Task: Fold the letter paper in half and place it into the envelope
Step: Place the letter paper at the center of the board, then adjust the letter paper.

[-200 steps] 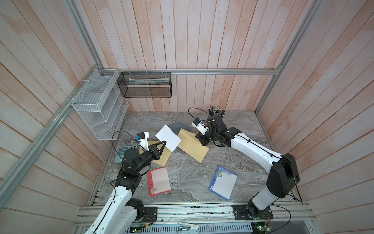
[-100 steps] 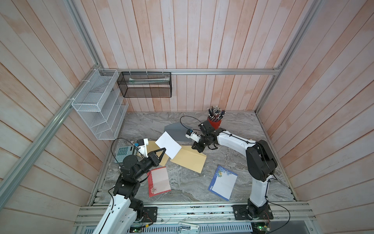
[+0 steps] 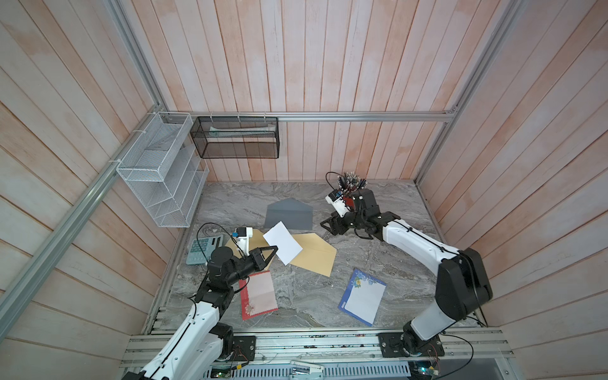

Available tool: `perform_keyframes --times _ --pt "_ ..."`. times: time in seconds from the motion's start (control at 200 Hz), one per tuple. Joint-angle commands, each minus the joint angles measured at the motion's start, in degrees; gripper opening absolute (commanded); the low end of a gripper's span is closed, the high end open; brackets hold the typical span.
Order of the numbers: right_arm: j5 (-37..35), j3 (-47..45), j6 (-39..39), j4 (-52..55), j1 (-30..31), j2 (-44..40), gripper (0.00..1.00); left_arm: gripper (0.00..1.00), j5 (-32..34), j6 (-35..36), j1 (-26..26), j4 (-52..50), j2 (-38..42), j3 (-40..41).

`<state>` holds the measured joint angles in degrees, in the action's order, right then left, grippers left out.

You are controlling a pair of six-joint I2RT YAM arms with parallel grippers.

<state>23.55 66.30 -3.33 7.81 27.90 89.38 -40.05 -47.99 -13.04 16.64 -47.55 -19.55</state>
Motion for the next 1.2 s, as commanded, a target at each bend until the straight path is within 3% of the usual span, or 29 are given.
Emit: perform_keyframes --times 0.0,0.135,0.415,0.915,1.02,1.195 --pt "9.62 -9.22 12.83 -14.51 0.07 -6.61 0.74 0.00 -7.44 0.97 0.06 10.43 -3.19 -0.15" --pt "17.19 -16.13 22.78 -24.95 1.01 -10.70 0.73 0.00 -11.73 1.28 -0.01 14.94 -6.25 -0.55" --pt "19.42 -15.68 24.85 -26.87 5.86 -7.28 0.72 0.00 -16.32 0.63 -1.05 21.15 -11.59 -1.23" --pt "23.19 -16.85 31.90 -34.89 10.63 -3.26 0.67 0.00 -18.35 1.06 -2.14 24.34 -16.30 -3.07" --pt "23.69 -18.31 33.54 -36.72 11.08 -3.28 0.57 0.00 -17.84 1.63 -2.10 24.60 -17.36 -3.30" --pt "24.01 -19.57 35.72 -37.61 11.04 -3.33 0.22 0.00 -17.82 0.32 -2.23 25.77 -18.54 -4.13"
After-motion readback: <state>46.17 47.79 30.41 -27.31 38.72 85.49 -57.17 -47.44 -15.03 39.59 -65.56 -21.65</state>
